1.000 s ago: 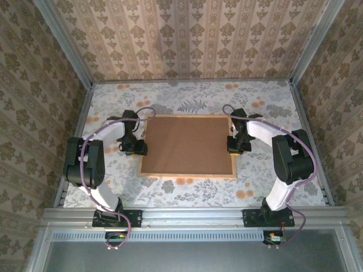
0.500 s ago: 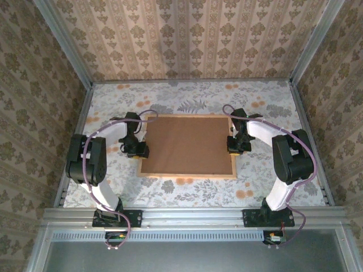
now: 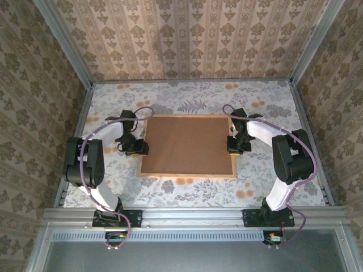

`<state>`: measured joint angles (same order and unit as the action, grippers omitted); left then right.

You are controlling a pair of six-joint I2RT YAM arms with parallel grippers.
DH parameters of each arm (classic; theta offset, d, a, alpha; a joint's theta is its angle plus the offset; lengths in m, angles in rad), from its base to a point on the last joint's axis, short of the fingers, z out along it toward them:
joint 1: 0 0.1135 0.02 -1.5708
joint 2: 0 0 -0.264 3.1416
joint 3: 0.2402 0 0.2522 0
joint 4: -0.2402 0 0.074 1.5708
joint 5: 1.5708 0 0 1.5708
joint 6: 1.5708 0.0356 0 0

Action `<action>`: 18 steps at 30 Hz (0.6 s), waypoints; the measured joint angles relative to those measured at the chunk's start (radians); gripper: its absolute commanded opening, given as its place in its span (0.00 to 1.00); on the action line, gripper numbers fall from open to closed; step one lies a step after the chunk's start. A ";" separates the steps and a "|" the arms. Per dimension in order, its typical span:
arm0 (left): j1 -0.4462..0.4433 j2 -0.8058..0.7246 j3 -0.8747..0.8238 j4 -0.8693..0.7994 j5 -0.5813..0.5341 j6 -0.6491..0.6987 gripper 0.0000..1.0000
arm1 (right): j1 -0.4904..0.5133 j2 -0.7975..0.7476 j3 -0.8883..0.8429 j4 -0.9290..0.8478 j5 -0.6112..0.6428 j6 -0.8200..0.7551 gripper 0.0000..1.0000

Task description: Put the photo into the frame

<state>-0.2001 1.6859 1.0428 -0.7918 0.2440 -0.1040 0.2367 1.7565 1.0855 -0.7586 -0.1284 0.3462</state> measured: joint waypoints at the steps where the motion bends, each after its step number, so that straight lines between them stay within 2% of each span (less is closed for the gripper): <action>1: 0.005 -0.005 0.000 0.002 0.000 0.000 0.49 | 0.000 0.000 0.000 0.000 0.000 0.000 0.04; 9: 0.036 -0.049 0.000 0.000 -0.002 0.000 0.50 | 0.000 0.006 0.009 0.009 0.000 -0.009 0.04; 18: 0.011 -0.021 0.000 -0.014 -0.008 0.000 0.48 | 0.000 0.011 0.014 0.019 0.000 -0.031 0.04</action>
<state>-0.1890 1.6646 1.0428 -0.8055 0.2356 -0.1040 0.2367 1.7679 1.1000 -0.7399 -0.1280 0.3157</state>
